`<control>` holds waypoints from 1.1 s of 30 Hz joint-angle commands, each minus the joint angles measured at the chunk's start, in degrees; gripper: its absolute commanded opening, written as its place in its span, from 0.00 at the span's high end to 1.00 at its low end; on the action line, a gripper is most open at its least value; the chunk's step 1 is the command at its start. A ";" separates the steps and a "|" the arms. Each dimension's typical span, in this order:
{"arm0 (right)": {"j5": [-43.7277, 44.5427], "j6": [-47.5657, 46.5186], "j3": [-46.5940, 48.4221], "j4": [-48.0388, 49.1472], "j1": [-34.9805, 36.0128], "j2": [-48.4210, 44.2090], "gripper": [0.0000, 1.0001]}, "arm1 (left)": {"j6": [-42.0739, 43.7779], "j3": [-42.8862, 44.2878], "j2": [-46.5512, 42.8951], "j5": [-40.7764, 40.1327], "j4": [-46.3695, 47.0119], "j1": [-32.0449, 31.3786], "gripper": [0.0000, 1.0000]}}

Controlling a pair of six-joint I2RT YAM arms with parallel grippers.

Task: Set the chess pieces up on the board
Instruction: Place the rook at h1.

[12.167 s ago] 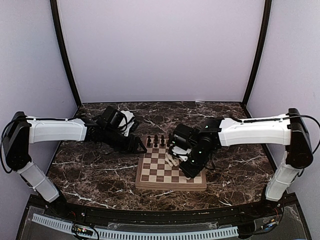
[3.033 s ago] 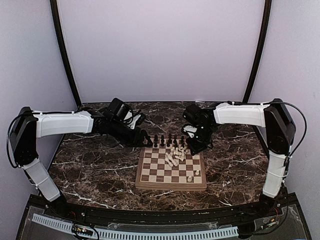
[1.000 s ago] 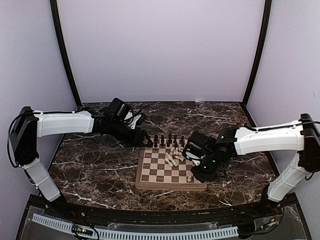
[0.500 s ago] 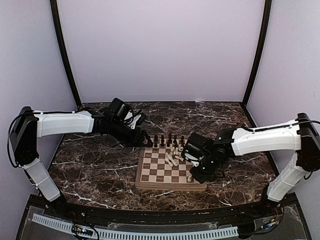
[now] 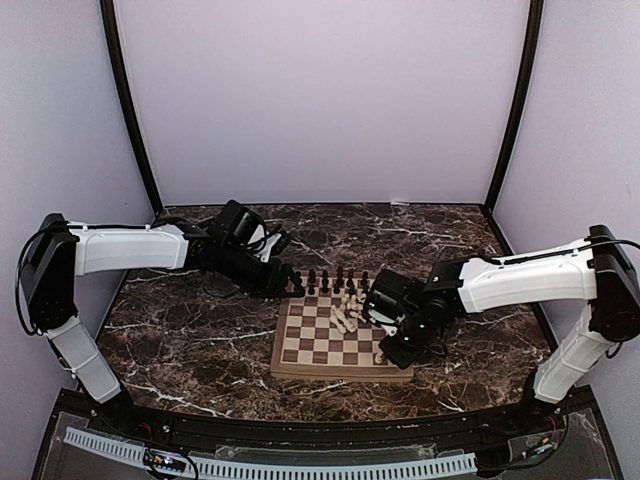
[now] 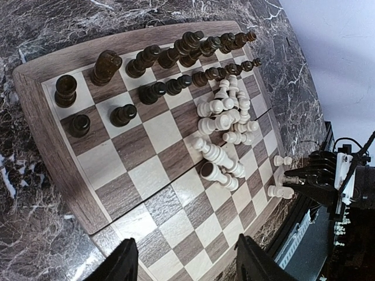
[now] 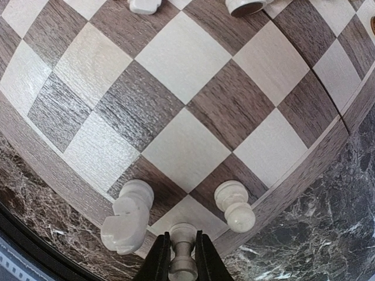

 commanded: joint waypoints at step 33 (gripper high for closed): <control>0.83 -1.83 2.13 -2.72 -0.38 2.82 0.76 | 0.91 1.11 -0.10 0.43 0.44 -0.33 0.40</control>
